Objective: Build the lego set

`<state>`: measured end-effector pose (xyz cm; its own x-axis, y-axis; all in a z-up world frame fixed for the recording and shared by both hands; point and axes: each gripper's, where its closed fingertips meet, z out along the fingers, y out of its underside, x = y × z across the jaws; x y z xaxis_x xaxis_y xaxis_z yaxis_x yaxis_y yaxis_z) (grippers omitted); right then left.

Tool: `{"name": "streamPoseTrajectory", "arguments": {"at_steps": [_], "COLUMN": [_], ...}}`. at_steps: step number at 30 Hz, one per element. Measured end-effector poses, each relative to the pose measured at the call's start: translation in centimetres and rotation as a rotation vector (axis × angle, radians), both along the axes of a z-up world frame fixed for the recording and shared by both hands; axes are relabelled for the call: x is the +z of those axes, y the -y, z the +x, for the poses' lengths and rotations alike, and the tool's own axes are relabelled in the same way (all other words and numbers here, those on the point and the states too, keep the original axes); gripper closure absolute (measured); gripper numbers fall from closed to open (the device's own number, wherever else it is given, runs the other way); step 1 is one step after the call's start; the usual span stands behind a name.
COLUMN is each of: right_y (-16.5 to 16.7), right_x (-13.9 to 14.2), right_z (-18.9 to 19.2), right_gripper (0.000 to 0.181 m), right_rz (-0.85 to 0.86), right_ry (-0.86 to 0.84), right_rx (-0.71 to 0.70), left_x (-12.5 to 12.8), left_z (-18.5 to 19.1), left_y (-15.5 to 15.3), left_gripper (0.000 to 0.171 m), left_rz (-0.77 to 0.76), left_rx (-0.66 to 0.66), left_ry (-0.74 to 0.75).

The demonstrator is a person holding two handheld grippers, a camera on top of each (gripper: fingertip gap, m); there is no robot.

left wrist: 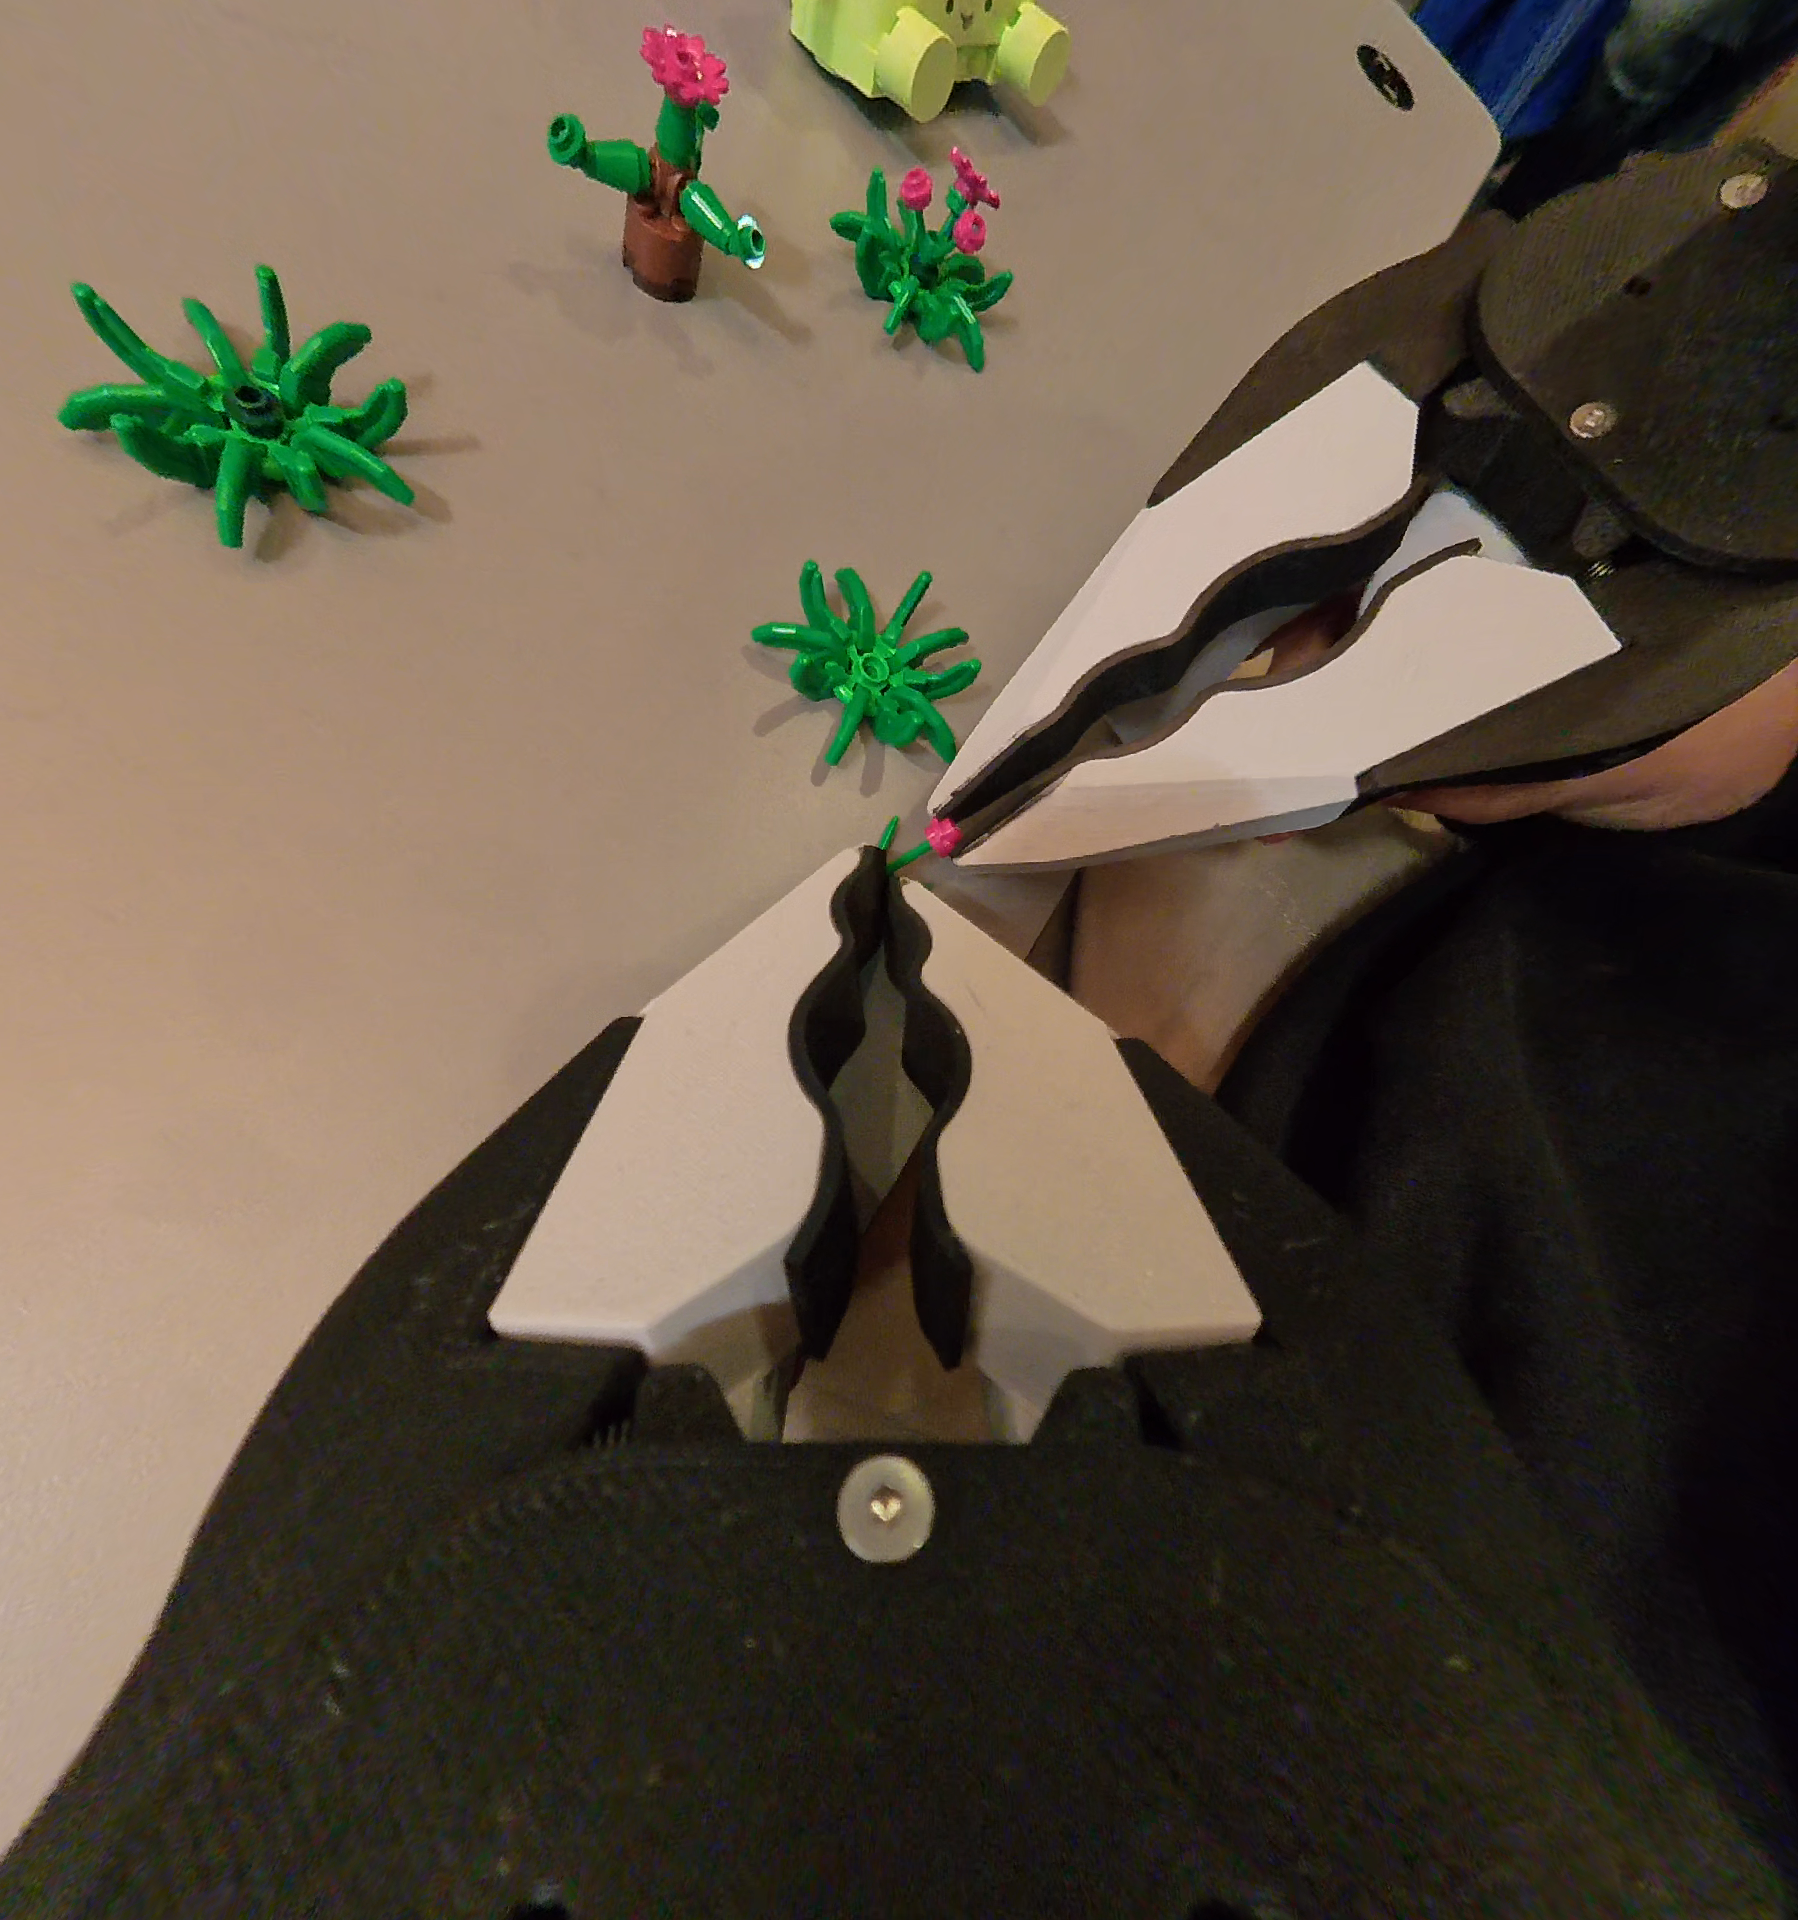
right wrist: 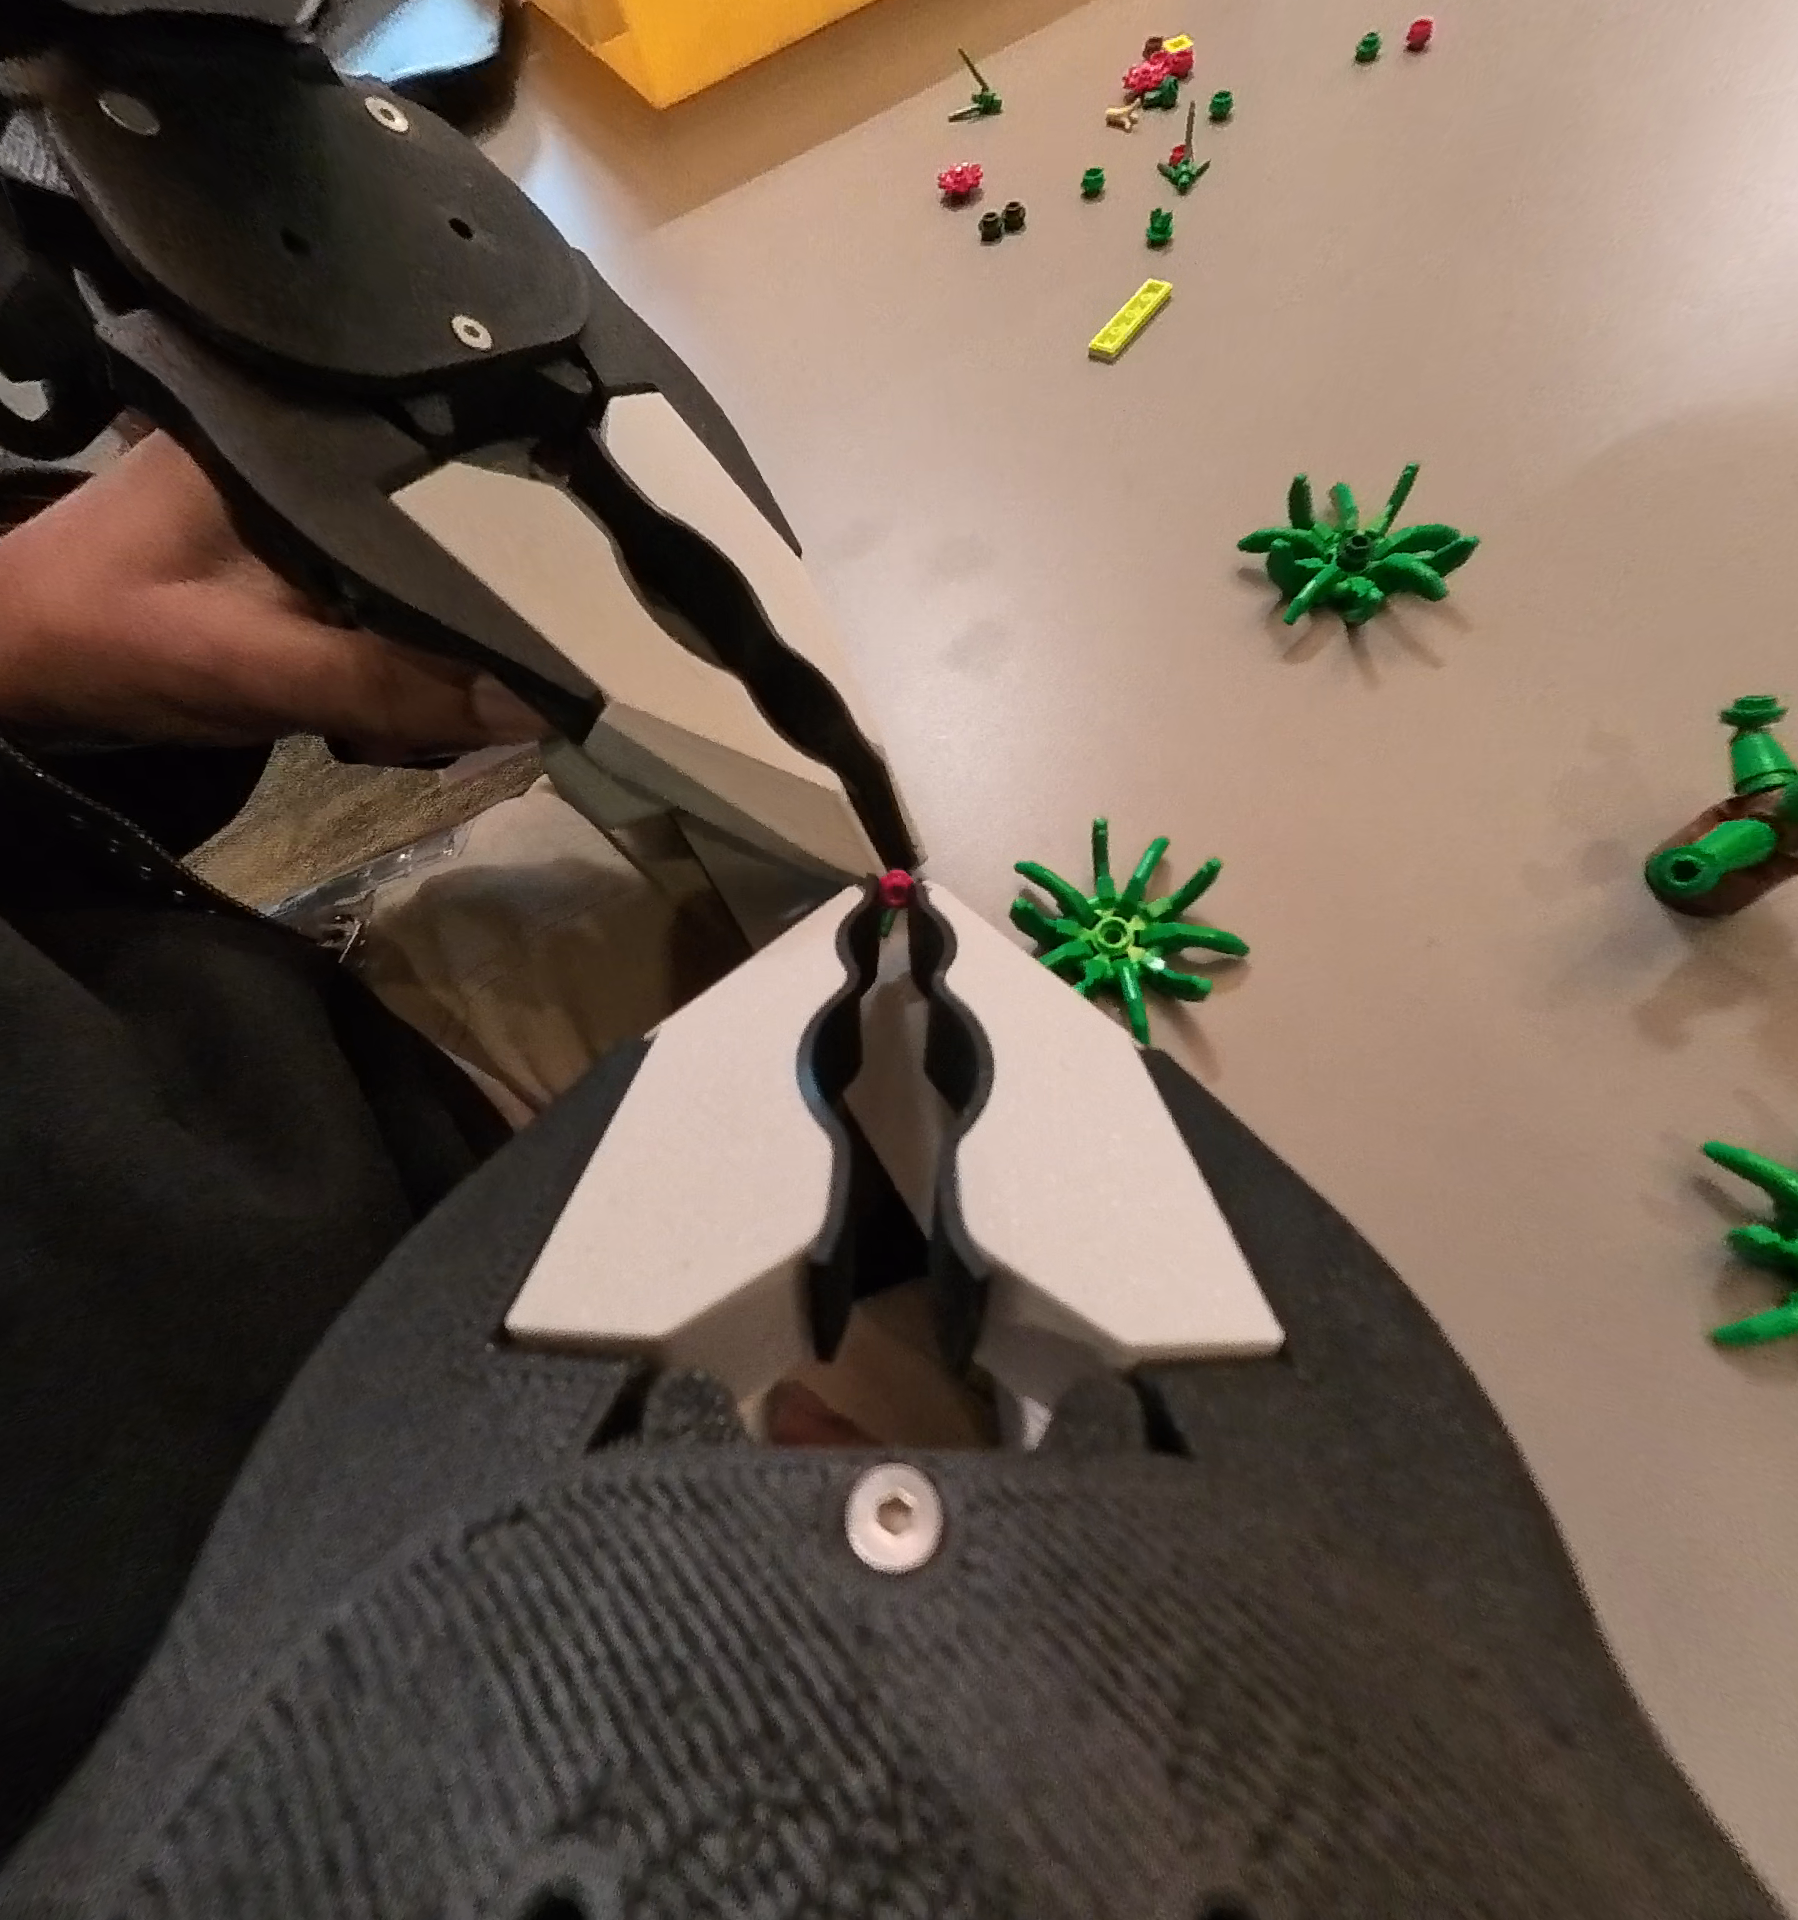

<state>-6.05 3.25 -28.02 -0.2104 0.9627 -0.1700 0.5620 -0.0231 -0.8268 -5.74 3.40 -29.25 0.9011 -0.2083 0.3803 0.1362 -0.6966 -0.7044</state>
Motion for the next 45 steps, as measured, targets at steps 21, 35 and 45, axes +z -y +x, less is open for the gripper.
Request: {"name": "streamPoseTrajectory", "arguments": {"at_steps": [21, 35, 45], "right_y": [-0.24, -0.19, -0.25], "right_x": [-0.19, -0.32, -0.18], "right_z": [0.01, -0.15, -0.25], "right_gripper": [0.178, 0.178, 0.176], "right_rz": [0.049, 0.003, 0.035], "right_ry": [0.160, 0.175, 0.138], "right_rx": [0.122, 0.145, 0.129], "left_x": [-0.07, -0.08, -0.02], "left_z": [-0.01, -0.09, -0.11], "left_y": [-0.07, -0.15, -0.11], "left_gripper": [0.171, 0.171, 0.171], "left_rz": [0.018, 0.019, 0.021], "left_rx": [-0.017, -0.013, -0.019], "left_ry": [-0.066, -0.079, -0.062]}}
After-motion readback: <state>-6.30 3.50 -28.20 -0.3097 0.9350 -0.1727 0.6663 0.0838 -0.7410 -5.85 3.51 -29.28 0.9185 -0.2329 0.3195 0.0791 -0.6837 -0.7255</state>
